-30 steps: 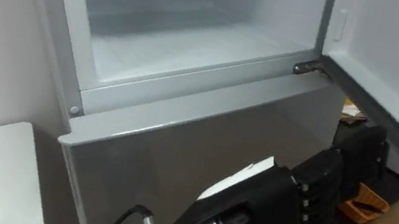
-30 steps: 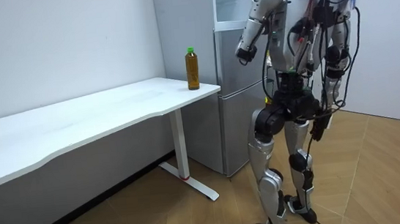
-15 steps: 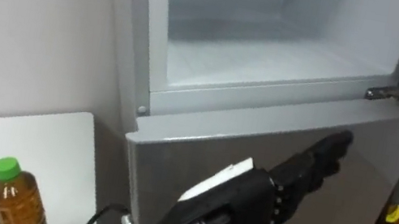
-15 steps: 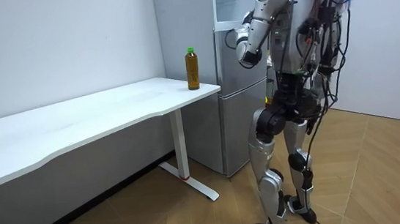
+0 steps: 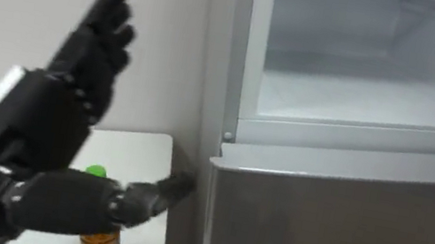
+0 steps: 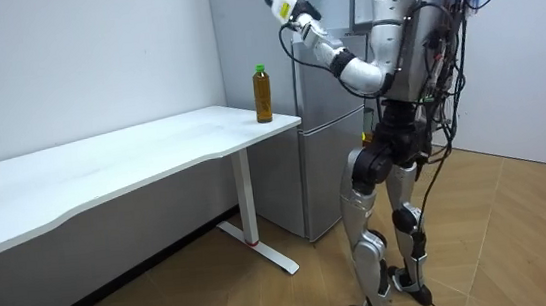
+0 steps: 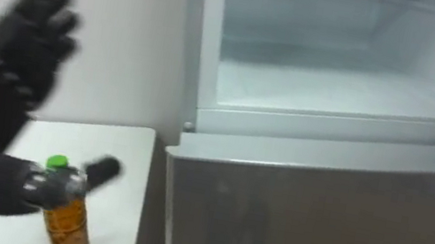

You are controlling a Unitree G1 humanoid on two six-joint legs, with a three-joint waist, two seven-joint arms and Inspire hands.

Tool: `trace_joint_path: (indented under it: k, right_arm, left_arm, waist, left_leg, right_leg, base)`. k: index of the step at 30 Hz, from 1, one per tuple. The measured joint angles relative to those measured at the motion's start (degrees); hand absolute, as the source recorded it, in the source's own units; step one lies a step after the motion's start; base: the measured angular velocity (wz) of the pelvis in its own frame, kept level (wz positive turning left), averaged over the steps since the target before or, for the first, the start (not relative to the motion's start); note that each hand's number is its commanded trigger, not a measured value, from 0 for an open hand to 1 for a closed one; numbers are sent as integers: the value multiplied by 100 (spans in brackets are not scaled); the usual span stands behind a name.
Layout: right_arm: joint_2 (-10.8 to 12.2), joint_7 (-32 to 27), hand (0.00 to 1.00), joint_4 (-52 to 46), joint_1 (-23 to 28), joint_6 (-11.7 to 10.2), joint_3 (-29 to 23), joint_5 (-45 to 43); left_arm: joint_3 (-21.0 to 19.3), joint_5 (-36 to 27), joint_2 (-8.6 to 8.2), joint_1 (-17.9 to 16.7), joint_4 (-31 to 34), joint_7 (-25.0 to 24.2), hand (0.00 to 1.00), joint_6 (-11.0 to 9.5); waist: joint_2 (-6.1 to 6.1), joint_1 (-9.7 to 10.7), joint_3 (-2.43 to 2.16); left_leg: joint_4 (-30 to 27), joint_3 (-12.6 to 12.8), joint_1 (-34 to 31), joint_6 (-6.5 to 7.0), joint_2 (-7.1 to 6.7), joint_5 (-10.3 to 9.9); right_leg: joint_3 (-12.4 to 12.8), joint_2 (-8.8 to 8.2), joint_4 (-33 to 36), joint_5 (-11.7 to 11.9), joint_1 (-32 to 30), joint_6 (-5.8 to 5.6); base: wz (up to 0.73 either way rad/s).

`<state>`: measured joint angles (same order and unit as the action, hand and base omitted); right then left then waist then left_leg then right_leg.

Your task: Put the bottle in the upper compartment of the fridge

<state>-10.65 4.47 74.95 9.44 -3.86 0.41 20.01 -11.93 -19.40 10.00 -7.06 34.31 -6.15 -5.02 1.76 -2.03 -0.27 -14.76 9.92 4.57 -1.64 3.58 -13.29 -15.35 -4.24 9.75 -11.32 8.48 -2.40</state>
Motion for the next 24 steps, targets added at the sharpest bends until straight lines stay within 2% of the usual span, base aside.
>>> trace_joint_path:
  k: [2, 3, 6, 10, 12, 14, 16, 19, 23, 24]
  right_arm:
    - [9, 7, 0, 18, 30, -20, -52, 36]
    - [24, 23, 0, 24, 89, -44, -103, 96]
    - [116, 111, 0, 10, 132, -41, -347, 280]
    - [114, 170, 0, -38, 280, -32, -460, 431]
    - [122, 187, 0, -132, 357, -12, -593, 427]
    - [124, 187, 0, -166, 365, 27, -622, 426]
    - [131, 198, 0, -230, 358, 33, -621, 427]
    - [133, 258, 0, -400, 430, 81, -623, 430]
    - [107, 445, 0, -427, 472, 99, -634, 440]
    - [96, 489, 0, -479, 486, 106, -632, 425]
  left_arm:
    - [-253, 47, -15, -177, -117, 287, 0, -30]
    - [-405, 165, -63, -284, -146, 455, 0, -38]
    - [-785, 145, -64, -612, -214, 868, 0, -49]
    - [-1083, 91, -99, -940, -551, 1266, 0, -122]
    - [-1186, 88, -217, -1032, -1067, 1474, 0, -221]
    - [-1190, 92, -289, -1137, -1499, 1594, 0, -211]
    - [-1123, 92, -338, -1360, -2265, 1671, 0, -238]
    - [-957, 71, -422, -1528, -3080, 1693, 0, -213]
    - [-642, 43, -464, -1575, -4670, 1660, 0, -259]
    - [-489, 51, -455, -1575, -5329, 1654, 0, -264]
  waist:
    - [-7, 10, 16]
    - [-16, -28, 17]
    - [-15, -49, 23]
    - [44, -159, 32]
    - [67, -149, 38]
    - [64, -157, 41]
    - [43, -163, 29]
    - [10, -139, 29]
    - [-51, -179, 22]
    - [-49, -178, 25]
  left_leg:
    - [-1, -124, 1, 0, -33, 0]
    - [-1, -140, 4, 0, -44, 0]
    - [-1, -216, 4, 0, -63, 0]
    - [4, -269, 59, 1, -99, -1]
    - [8, -306, 6, 2, -121, -1]
    - [31, -335, -7, 2, -128, -1]
    - [52, -353, 5, 2, -131, -1]
    - [30, -413, -16, 1, -135, -1]
    - [12, -452, -46, -1, -136, -1]
    - [21, -445, -12, -1, -139, -2]
  right_leg:
    - [-116, -22, -7, -34, 66, -14]
    - [-136, -34, 0, -59, 67, -22]
    - [-222, -45, -10, -70, 118, -24]
    - [-228, -75, -3, -86, 186, -49]
    - [-285, -91, -5, -99, 163, -61]
    - [-314, -90, -5, -102, 155, -62]
    - [-341, -94, 14, -126, 168, -61]
    - [-427, -94, 2, -129, 189, -57]
    - [-484, -95, -9, -135, 200, -50]
    - [-480, -100, -9, -135, 226, -51]
  base:
    - [28]
    - [22]
    - [12]
    - [5]
    - [15]
    - [7]
    - [5]
    - [12]
    - [7]
    - [-3]
